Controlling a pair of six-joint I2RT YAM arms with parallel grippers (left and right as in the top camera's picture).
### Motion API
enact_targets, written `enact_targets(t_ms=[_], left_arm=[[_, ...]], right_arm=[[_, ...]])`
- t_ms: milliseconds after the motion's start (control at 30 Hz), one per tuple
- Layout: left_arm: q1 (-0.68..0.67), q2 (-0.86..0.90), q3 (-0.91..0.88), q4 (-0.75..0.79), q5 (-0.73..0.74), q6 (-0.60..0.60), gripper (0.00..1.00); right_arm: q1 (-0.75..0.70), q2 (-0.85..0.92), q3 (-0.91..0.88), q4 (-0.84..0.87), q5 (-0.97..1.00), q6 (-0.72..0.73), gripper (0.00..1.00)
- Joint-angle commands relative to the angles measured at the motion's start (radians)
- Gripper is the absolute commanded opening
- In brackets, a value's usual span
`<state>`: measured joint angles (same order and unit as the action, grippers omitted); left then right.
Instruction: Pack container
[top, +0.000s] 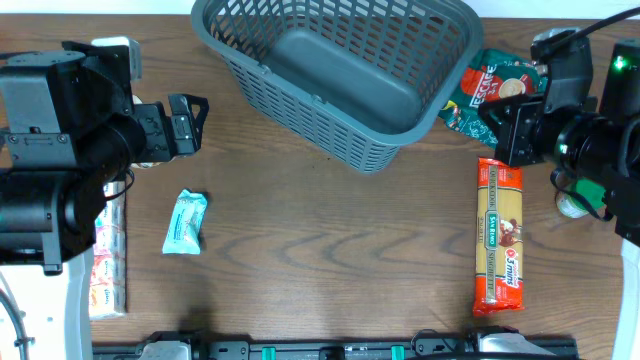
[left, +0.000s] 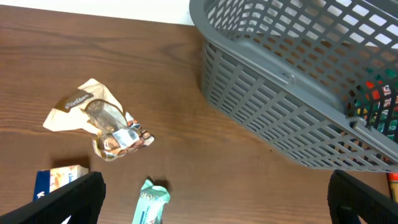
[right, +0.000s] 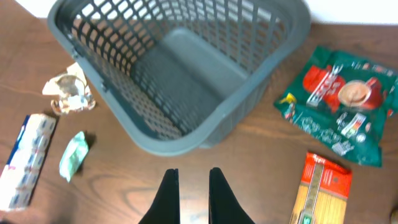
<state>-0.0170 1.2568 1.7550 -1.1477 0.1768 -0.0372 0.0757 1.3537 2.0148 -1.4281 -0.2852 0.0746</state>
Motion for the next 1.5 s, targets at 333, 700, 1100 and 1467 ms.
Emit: enact_targets(t_ms=[333,700,1100,1467], left_arm=[[-0.003,0.133,0.125,0.091,0.041,-0.048,0.41],[-0.132,0.354,0.337,0.104,-0.040,0.047,0.05],[-0.218,0.434,0.337,0.164,-0.088,0.254,0.06],[-0.218,0.542,0.337,0.209,-0.053,0.349,0.06]], right_arm=[[0.150,0.104,-0.029,-0.031,-0.019,0.045,0.01],[0.369,0.277,-0.030,-0.031,-0.006,-0.004,0.01],[0.483,0.415,-0.030,-0.031,0.027,-0.032,0.01],[0.483,0.415,-0.032,-0.082,0.035,-0.159,0.01]])
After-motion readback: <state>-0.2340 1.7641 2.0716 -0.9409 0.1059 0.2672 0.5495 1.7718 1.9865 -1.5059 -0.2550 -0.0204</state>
